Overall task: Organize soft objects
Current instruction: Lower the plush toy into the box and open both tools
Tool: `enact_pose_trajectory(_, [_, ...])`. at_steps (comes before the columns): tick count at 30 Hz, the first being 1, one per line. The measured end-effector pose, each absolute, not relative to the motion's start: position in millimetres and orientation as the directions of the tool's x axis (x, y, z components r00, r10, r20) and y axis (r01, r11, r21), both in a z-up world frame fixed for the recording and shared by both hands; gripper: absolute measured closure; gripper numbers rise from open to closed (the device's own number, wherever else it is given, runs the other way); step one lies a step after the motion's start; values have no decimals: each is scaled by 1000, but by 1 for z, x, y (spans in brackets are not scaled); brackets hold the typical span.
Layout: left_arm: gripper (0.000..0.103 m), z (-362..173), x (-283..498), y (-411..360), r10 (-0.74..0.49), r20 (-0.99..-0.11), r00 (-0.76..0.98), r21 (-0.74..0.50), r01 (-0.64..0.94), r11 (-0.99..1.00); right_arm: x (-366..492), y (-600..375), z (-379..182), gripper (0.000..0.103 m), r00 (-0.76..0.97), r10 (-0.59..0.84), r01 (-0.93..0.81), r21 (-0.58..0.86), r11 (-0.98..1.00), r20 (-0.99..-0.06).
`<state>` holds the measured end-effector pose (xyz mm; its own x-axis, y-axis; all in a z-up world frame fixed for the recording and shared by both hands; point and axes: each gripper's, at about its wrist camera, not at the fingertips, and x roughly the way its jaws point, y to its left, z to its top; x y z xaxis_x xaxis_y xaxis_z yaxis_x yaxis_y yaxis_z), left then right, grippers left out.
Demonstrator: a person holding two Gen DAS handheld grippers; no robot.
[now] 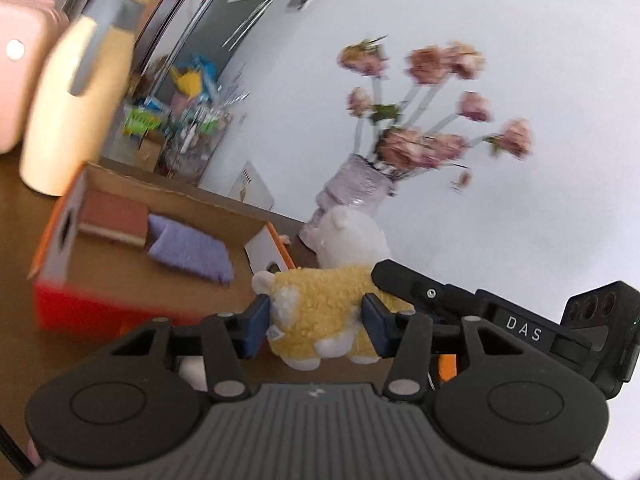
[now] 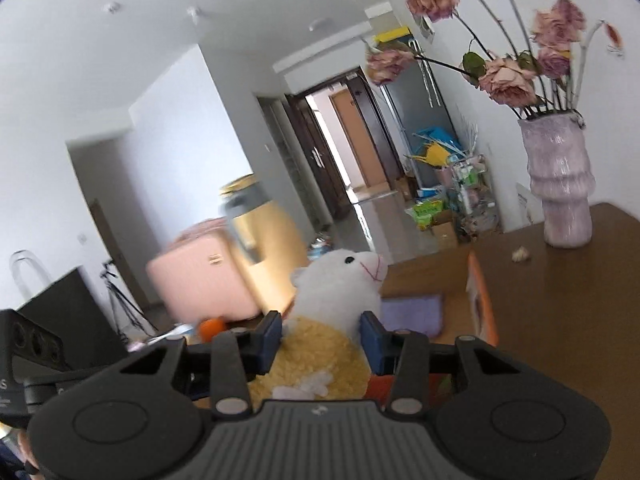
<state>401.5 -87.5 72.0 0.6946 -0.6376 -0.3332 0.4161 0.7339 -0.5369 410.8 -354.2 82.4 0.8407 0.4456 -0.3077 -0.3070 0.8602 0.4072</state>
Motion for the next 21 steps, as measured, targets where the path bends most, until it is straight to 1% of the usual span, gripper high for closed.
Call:
enact_pose_trajectory(2, [53,69,449,-104,-631,-381,676,-541,390,745,463,-363,82,61,812,440,-302,369,879,-383])
enact_pose_trajectory(4, [53,55,489,-117,-644,-417,642,-551,386,740,505,-371,70,61,790,430,-268,386,883,-436])
enact_pose_trajectory(6, [53,33,523,-131,-628,-466,623,-550,352,757,540,-376,53,62,766,420,-237,393,888,-487])
enact_pose_trajectory(9, [53,3,555,-145,-599,-540,591,-521,323,790,572,-372,21,64,743,362,-181,352,918,-563])
enact_pose_trajectory(11, [53,-13,568,-156,-573,-597,562,-492,307,814,580,-363,1,65,734,321,-169,297,940,-599])
enact_pose_trajectory(14, [50,-31,571,-163,-557,-632,539,-453,326,830,581,-350,-14,65,737,250,-157,200,967,-628])
enact_pose_trajectory(15, [48,-34,571,-164,-552,-643,530,-448,325,833,579,-345,-15,65,744,215,-147,159,976,-633])
enact_pose_trajectory(17, [48,-36,569,-162,-546,-646,534,-440,324,838,572,-338,-10,65,765,141,-118,79,990,-629])
enact_pose_trajectory(19, [47,-29,562,-157,-536,-641,549,-431,321,843,563,-334,1,65,783,108,-109,35,993,-613])
enact_pose_trajectory(21, [41,-12,550,-144,-532,-619,577,-424,325,846,549,-334,19,65,802,114,-115,35,993,-586])
